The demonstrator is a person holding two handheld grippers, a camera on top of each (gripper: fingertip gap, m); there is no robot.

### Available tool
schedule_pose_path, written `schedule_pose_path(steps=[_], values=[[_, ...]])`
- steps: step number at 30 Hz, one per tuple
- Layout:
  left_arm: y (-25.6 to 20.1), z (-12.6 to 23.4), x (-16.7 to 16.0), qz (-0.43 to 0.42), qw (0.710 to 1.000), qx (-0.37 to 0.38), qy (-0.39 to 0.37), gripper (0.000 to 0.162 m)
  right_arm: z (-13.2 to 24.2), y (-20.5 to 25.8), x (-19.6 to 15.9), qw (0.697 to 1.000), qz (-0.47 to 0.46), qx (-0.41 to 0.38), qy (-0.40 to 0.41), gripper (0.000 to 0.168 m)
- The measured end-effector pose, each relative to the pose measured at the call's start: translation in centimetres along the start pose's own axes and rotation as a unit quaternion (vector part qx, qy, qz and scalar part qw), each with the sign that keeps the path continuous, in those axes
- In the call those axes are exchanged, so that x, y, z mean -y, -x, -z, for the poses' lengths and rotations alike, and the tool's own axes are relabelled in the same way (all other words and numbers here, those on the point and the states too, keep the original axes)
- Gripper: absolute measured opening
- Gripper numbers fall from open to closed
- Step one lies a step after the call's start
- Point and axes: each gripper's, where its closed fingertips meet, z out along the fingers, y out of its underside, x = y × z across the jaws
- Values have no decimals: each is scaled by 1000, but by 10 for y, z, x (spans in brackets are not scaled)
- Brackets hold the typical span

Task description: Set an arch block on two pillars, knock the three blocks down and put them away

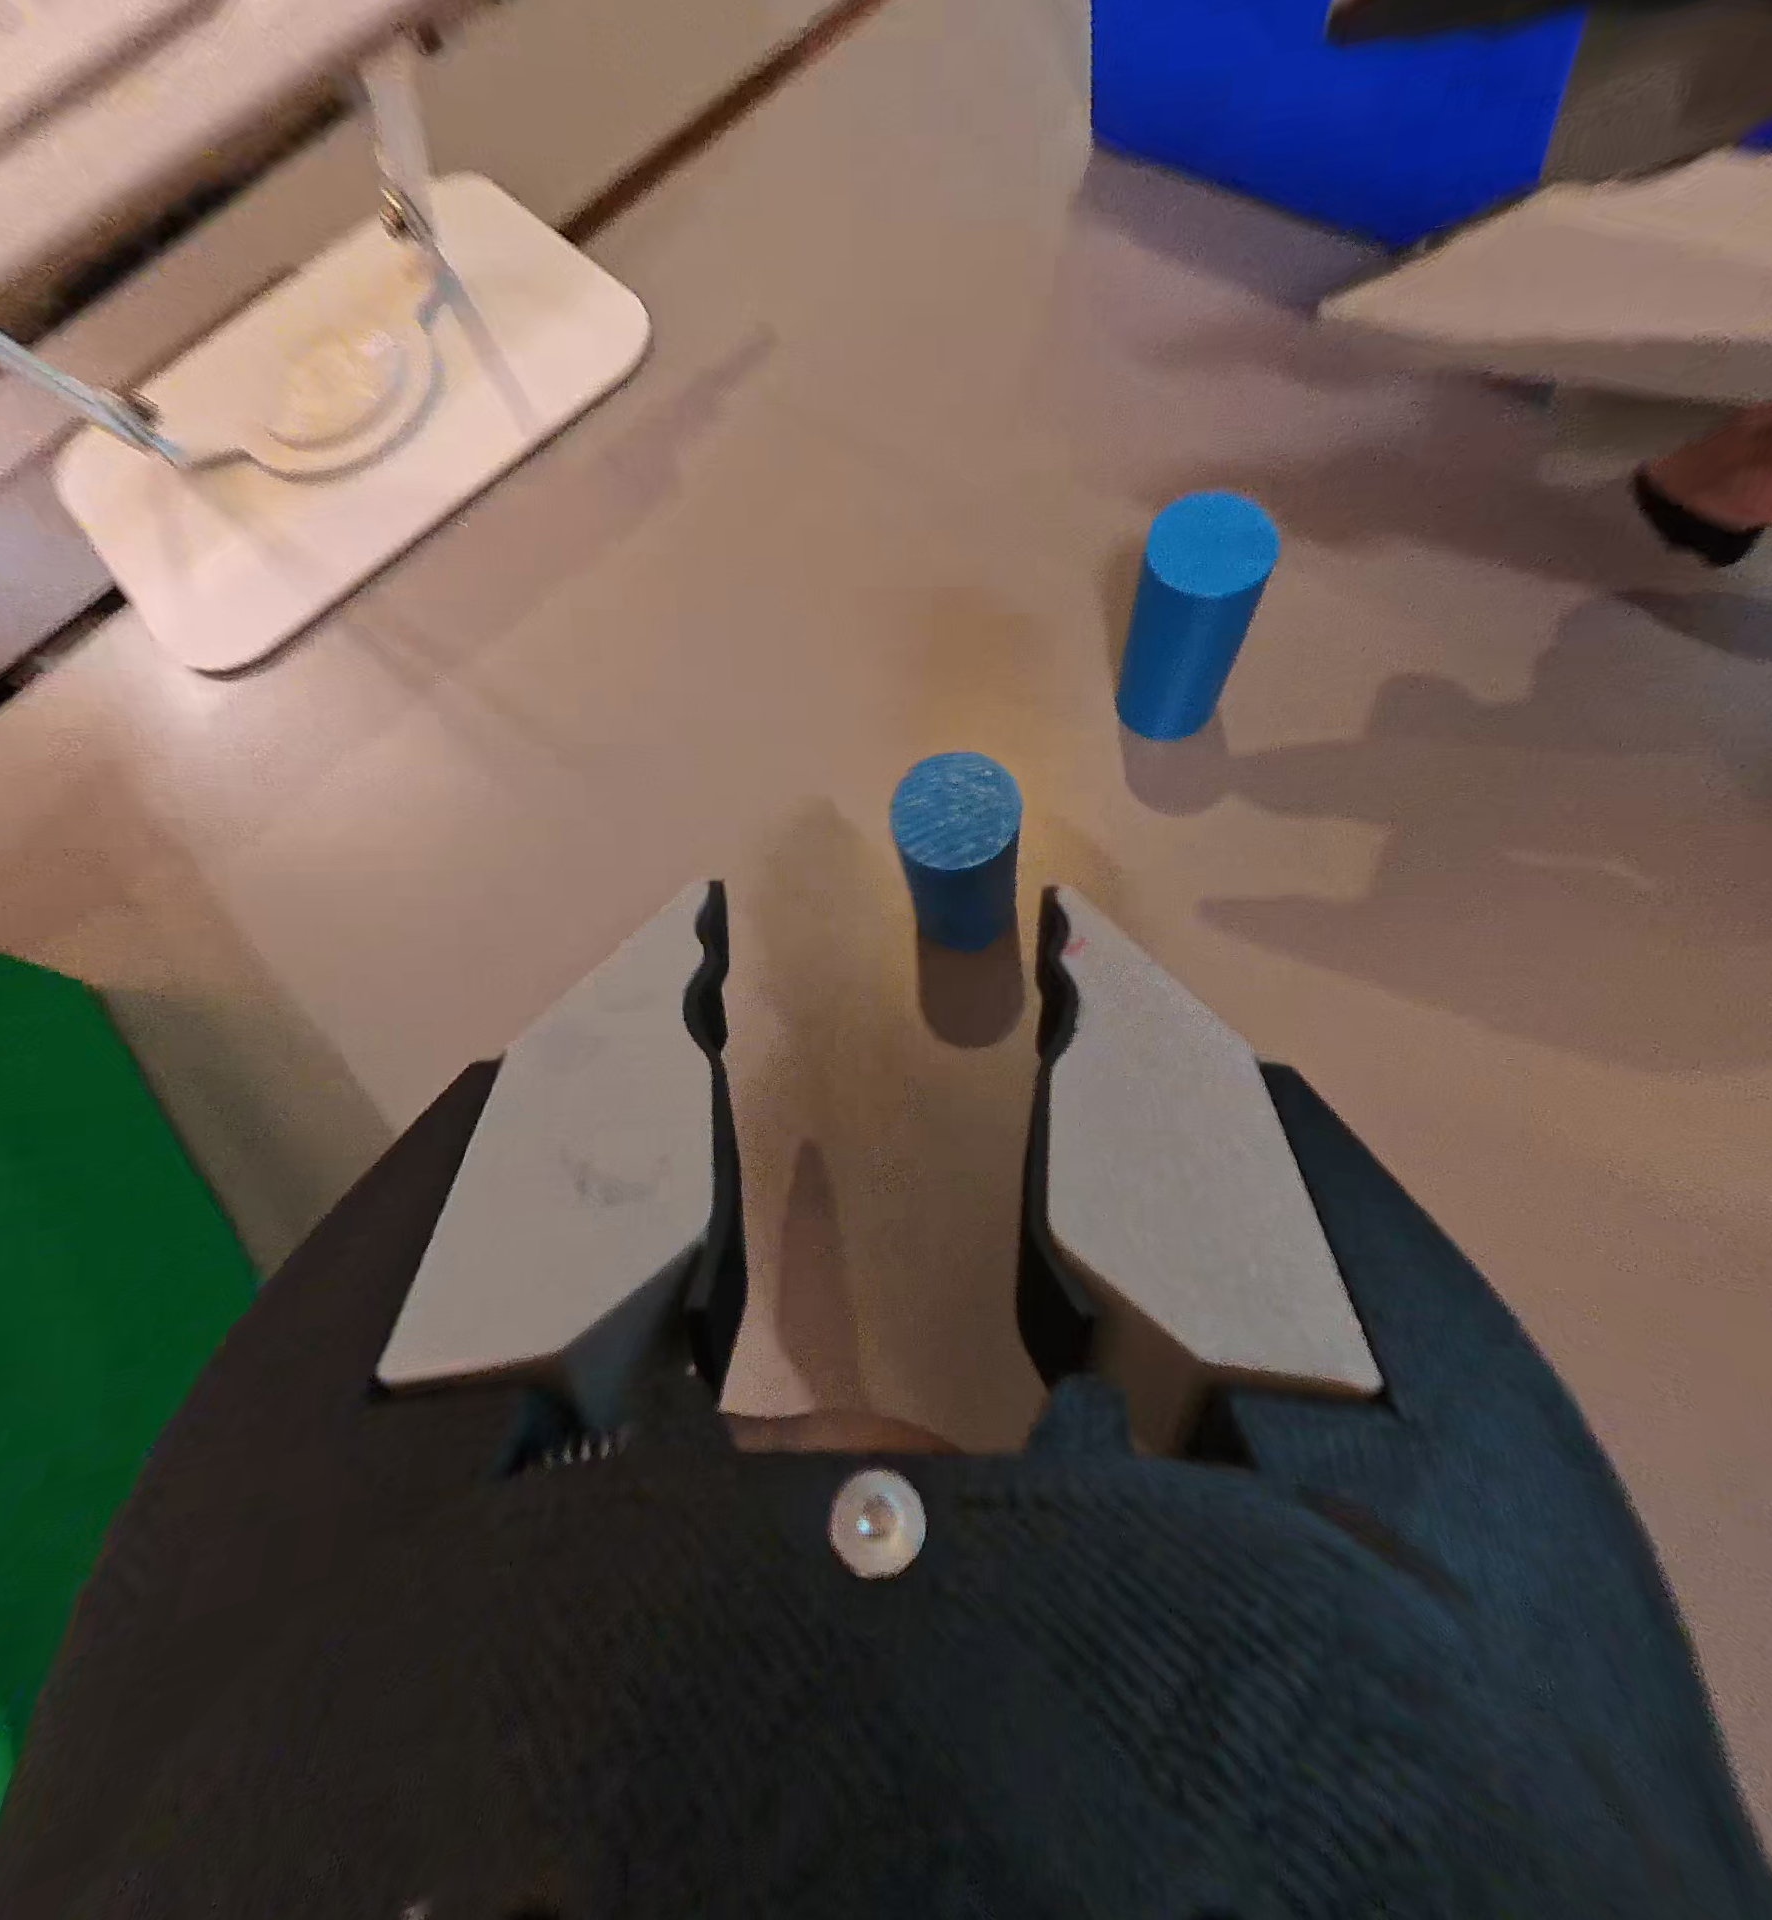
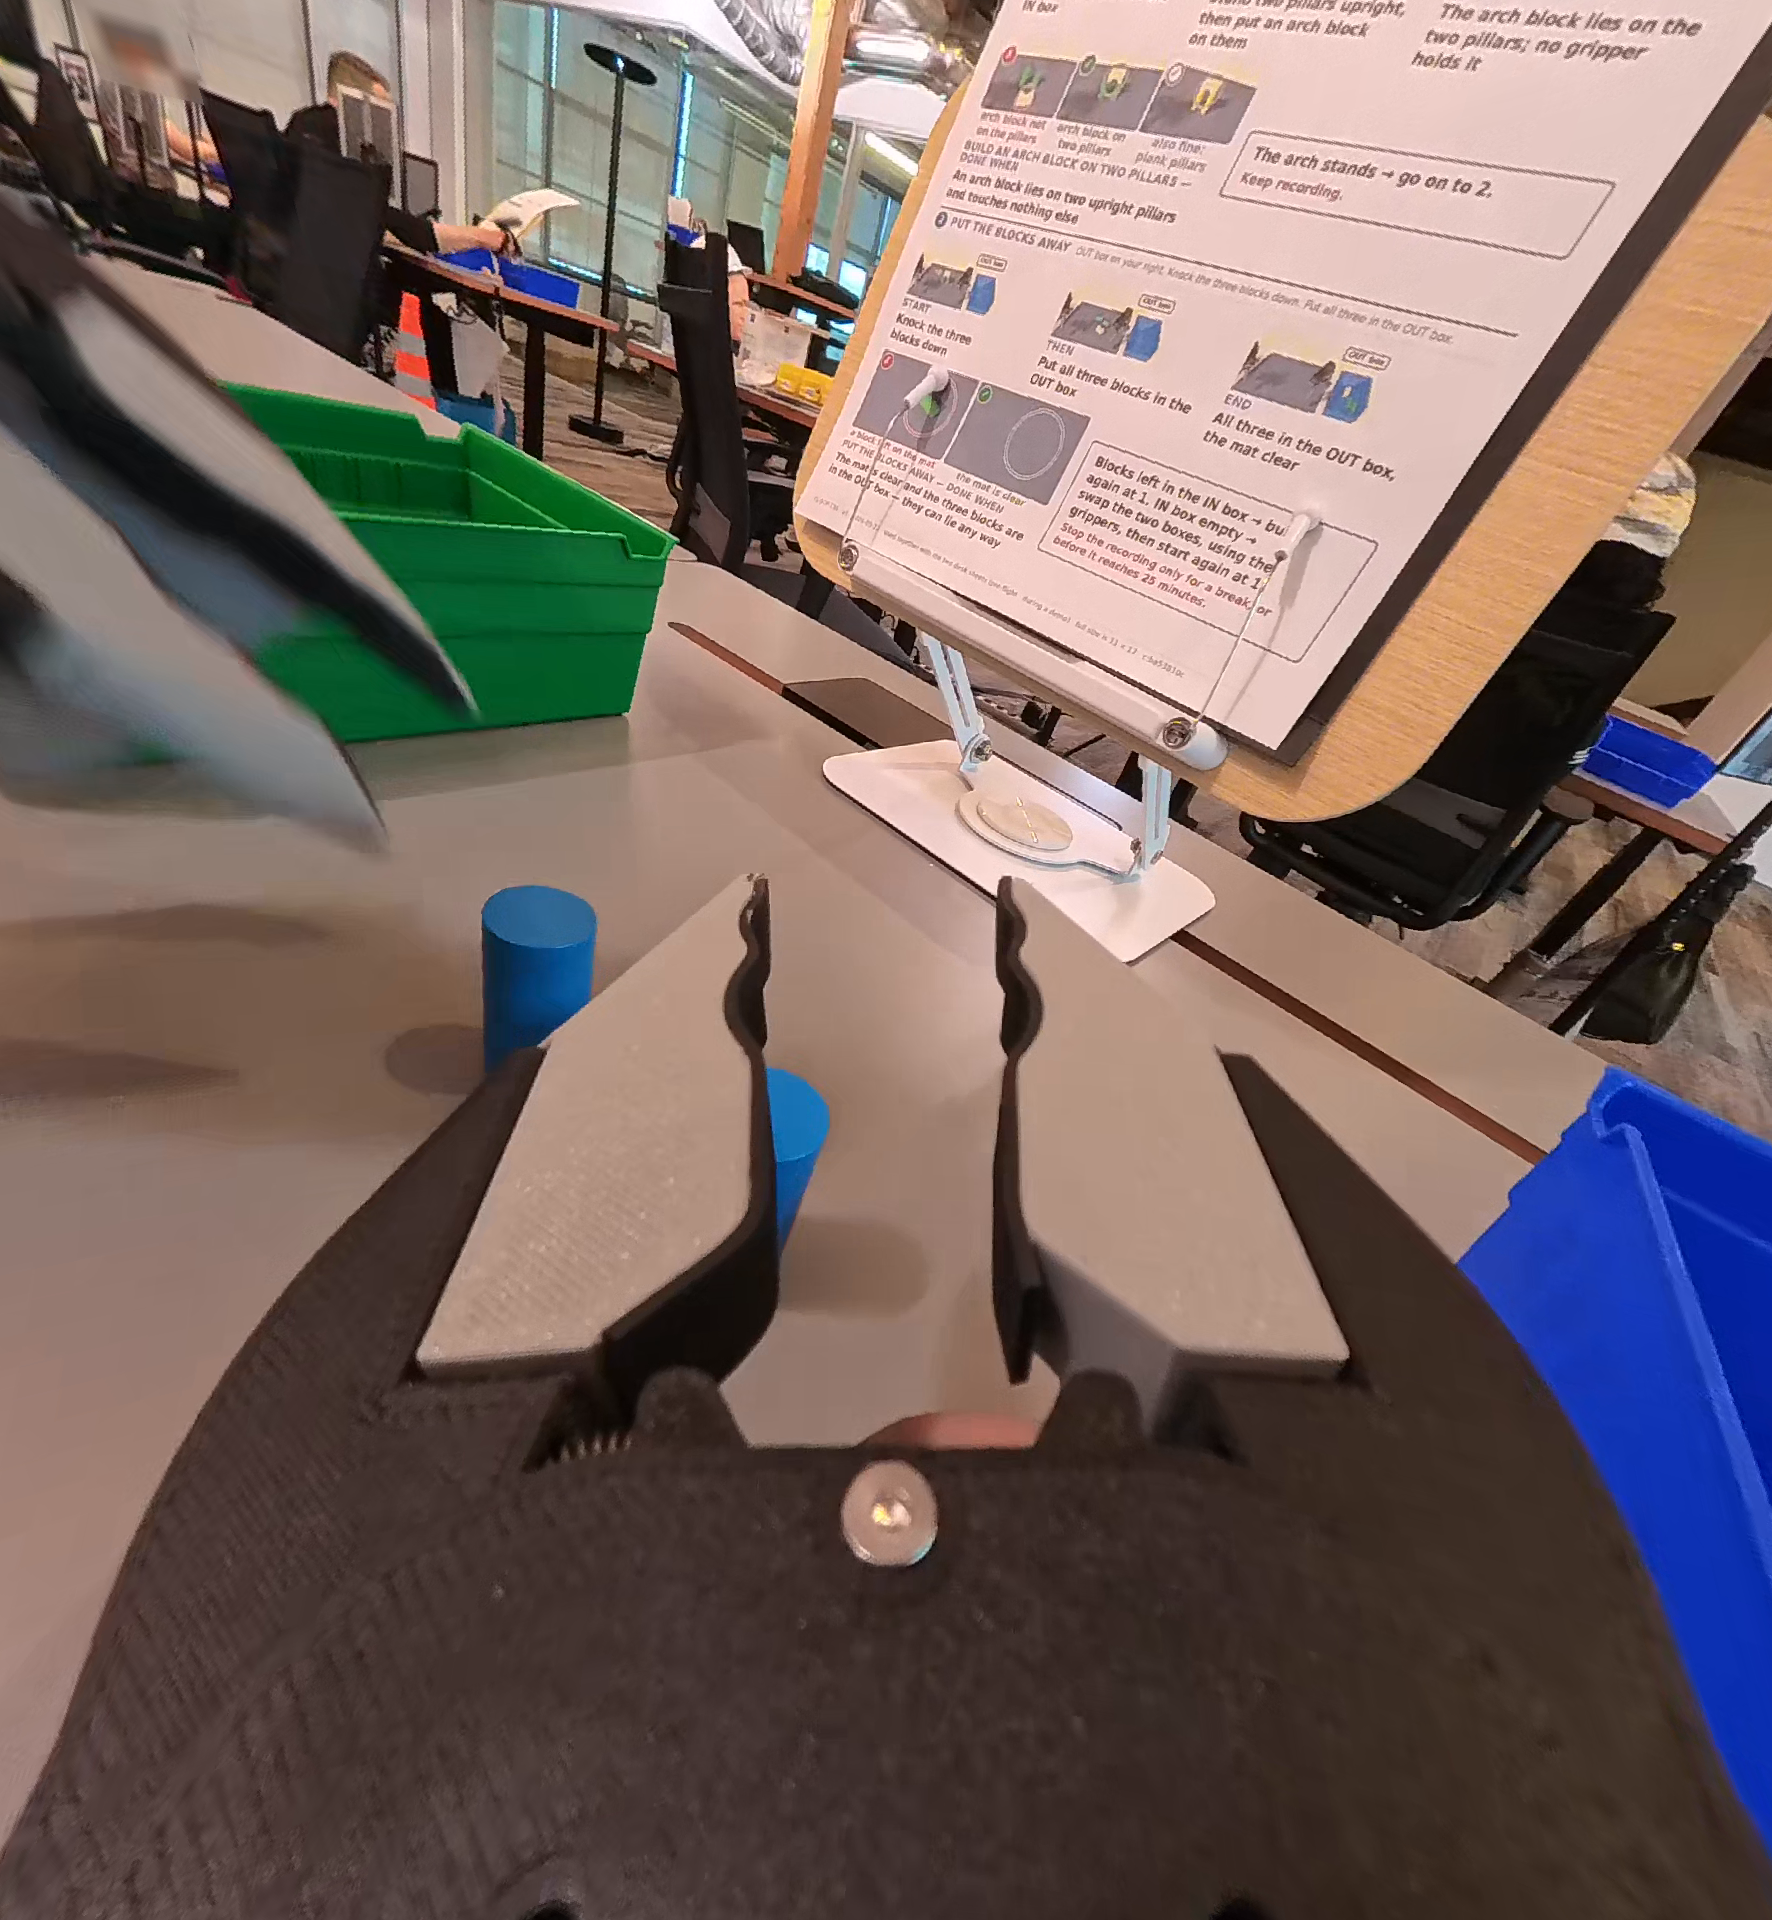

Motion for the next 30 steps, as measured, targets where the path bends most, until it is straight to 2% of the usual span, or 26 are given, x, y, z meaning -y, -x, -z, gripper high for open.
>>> schedule_pose_path(steps=[3, 6, 9, 12, 16, 21, 26, 28, 30], values=[[39, 48, 18, 12, 998, 34, -42, 60, -1, 0, -1, 1000, 1, 1, 3, 41], [113, 99, 28, 20, 988, 130, -76, 57, -2, 3, -3, 1000, 5, 5, 7, 41], [184, 118, -3, 59, 982, 177, -30, 56, -4, 6, -5, 1000, 9, 8, 11, 41], [243, 110, -67, 83, 971, 212, 78, 57, -5, 7, -7, 1000, 7, 12, 14, 41], [274, 82, -129, 109, 959, 187, 182, 60, -6, 11, -8, 1000, 7, 19, 17, 41], [292, 55, -163, 82, 942, 159, 284, 54, -9, 15, -13, 999, 13, 26, 27, 41], [300, 51, -188, 10, 913, 128, 386, 44, -9, 16, -11, 999, -2, 35, 22, 41], [300, 48, -193, -7, 907, 119, 404, 35, -9, 17, -11, 999, -3, 39, 22, 41], [300, 47, -192, -13, 906, 119, 406, 34, -10, 18, -11, 999, -1, 41, 23, 41]])
